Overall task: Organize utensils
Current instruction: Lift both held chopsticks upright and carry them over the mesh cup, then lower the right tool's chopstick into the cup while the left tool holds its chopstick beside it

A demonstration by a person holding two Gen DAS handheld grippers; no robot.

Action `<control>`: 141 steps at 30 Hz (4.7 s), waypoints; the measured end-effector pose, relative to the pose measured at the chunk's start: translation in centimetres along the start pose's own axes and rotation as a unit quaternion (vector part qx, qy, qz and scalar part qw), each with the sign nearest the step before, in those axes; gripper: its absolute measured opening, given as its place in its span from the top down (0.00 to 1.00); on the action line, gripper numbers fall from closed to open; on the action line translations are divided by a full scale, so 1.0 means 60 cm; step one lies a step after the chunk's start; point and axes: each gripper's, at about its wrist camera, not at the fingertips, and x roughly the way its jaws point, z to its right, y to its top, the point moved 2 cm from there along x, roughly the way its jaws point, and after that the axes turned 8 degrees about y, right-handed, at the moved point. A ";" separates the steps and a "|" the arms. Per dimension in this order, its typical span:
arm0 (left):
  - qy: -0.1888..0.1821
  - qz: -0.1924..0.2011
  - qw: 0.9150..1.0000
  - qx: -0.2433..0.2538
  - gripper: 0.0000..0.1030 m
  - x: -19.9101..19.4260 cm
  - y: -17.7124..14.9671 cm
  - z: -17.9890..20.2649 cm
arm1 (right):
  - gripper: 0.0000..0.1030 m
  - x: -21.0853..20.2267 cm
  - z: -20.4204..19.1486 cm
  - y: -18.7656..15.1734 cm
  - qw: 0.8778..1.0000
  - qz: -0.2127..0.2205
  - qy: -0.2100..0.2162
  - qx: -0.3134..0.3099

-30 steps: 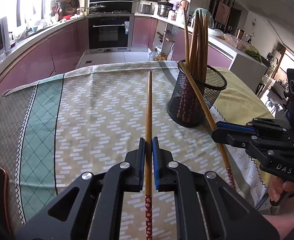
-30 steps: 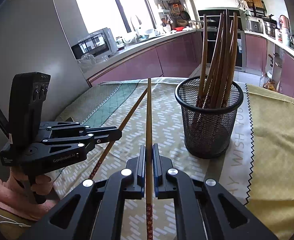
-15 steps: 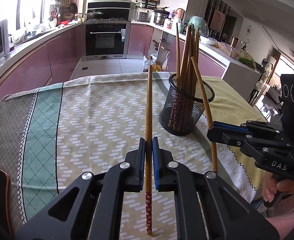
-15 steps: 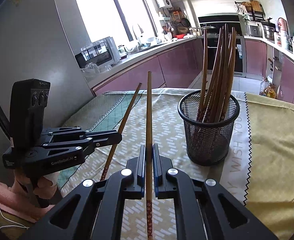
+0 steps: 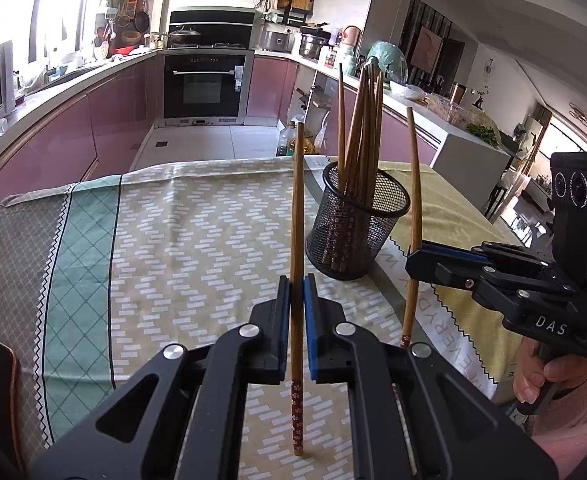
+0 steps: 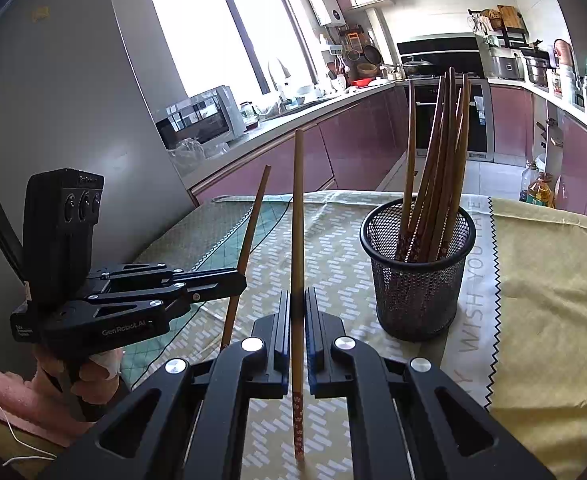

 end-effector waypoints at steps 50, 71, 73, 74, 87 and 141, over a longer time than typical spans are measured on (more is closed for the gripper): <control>-0.033 0.042 0.999 0.008 0.93 -0.039 0.051 0.017 | 0.95 -0.040 0.006 0.044 0.999 0.045 -0.006 -0.009; -0.032 0.052 0.998 0.018 0.93 -0.036 0.066 0.028 | 0.95 -0.065 0.009 0.059 0.998 0.056 -0.013 -0.015; -0.032 0.053 0.998 0.019 0.93 -0.036 0.067 0.029 | 0.95 -0.067 0.009 0.062 0.998 0.057 -0.013 -0.015; -0.032 0.054 0.998 0.019 0.93 -0.036 0.068 0.029 | 0.95 -0.068 0.009 0.063 0.998 0.058 -0.013 -0.016; -0.030 0.058 0.998 0.022 0.93 -0.035 0.073 0.031 | 0.95 -0.072 0.015 0.071 0.998 0.061 -0.014 -0.017; -0.041 0.097 0.994 0.043 0.93 -0.054 0.121 0.055 | 0.95 -0.094 0.015 0.110 0.995 0.094 -0.016 -0.040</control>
